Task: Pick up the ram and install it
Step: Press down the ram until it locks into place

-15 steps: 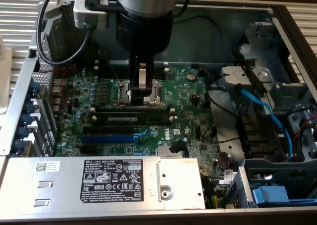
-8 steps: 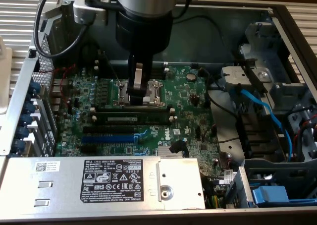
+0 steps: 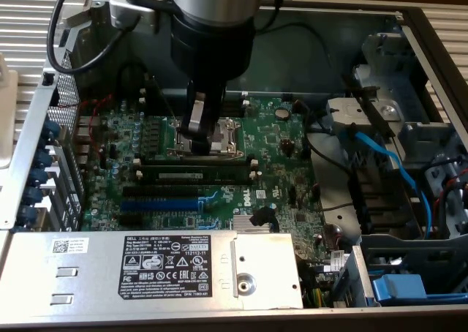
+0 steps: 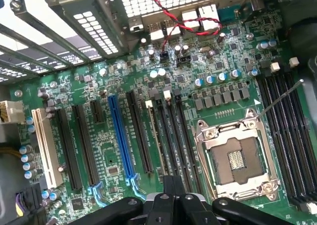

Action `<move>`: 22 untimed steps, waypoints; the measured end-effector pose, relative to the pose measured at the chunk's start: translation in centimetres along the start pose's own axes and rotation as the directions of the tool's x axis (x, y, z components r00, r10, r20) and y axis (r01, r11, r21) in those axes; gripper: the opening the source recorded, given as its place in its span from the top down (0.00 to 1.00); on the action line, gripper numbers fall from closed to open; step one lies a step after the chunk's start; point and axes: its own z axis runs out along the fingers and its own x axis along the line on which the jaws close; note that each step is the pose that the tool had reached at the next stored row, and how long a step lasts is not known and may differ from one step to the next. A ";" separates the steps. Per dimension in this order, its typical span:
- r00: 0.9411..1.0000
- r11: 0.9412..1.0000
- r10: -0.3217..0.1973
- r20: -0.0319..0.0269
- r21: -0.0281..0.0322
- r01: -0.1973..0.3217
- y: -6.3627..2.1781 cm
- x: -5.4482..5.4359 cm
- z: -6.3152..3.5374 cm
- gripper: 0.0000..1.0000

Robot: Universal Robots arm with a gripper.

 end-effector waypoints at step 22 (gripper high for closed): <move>0.944 0.944 0.330 0.013 -0.011 -0.330 -0.01 0.0 0.33 0.90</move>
